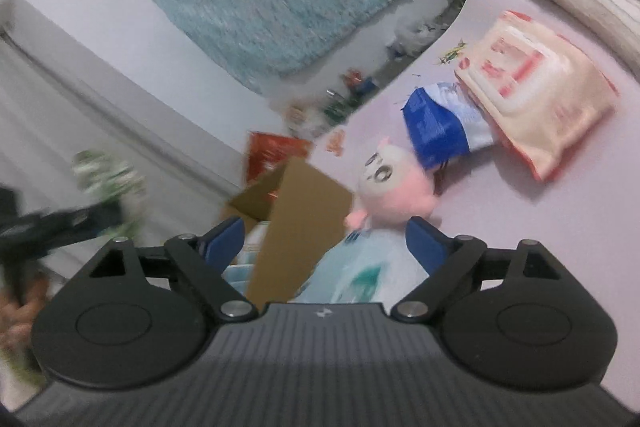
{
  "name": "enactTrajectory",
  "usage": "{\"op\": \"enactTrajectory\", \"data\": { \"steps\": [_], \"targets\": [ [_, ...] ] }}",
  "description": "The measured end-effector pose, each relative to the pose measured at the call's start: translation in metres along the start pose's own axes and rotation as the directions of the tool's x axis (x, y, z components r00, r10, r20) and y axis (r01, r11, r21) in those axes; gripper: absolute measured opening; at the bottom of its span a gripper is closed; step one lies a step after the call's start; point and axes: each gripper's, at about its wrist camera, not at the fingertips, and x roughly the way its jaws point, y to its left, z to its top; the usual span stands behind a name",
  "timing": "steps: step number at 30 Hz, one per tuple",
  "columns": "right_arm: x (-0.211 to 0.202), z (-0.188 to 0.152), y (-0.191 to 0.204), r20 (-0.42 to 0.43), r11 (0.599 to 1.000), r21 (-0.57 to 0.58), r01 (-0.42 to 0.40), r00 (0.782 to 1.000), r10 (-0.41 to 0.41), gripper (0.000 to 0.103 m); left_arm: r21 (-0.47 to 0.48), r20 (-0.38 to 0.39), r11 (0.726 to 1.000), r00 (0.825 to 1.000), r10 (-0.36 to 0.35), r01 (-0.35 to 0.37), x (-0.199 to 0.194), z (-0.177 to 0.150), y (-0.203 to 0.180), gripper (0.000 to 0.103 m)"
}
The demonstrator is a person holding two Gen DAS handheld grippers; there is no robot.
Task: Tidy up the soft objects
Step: 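Carry the scrunchie into the box and open the left tool, then grasp the pink-and-white plush doll on the mat with the right tool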
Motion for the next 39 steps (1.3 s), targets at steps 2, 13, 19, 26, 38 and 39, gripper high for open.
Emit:
{"op": "enactTrajectory", "data": {
  "steps": [2,13,19,26,38,39],
  "targets": [
    [0.019,0.01,0.007,-0.022,0.999,-0.021,0.045,0.999,-0.046,0.088,-0.038,-0.001,0.999,1.0,0.027,-0.027,-0.003,-0.006,0.023,0.029],
    [0.061,0.018,0.015,-0.121,0.995,-0.019,0.1,0.987,-0.102,0.088,-0.236,-0.186,0.957,0.974,0.125,-0.168,0.089,-0.044,0.142,0.029],
    [0.072,0.014,0.01,-0.168,0.991,-0.022,0.13,0.977,-0.132,0.088,-0.273,-0.256,0.946,0.961,0.102,-0.174,0.131,-0.064,0.165,0.03],
    [0.091,0.017,0.007,-0.201,0.988,-0.024,0.153,0.967,-0.155,0.088,-0.276,-0.325,0.949,0.944,0.058,-0.153,0.151,-0.077,0.166,0.056],
    [0.139,0.049,-0.009,-0.214,0.966,0.11,0.235,0.954,-0.208,0.093,-0.326,-0.187,0.93,0.976,0.114,-0.171,0.095,-0.066,0.169,0.088],
    [0.146,0.053,-0.014,-0.224,0.957,0.14,0.254,0.95,-0.22,0.093,-0.329,-0.178,0.929,0.977,0.115,-0.17,0.09,-0.066,0.168,0.089]
  ]
}}
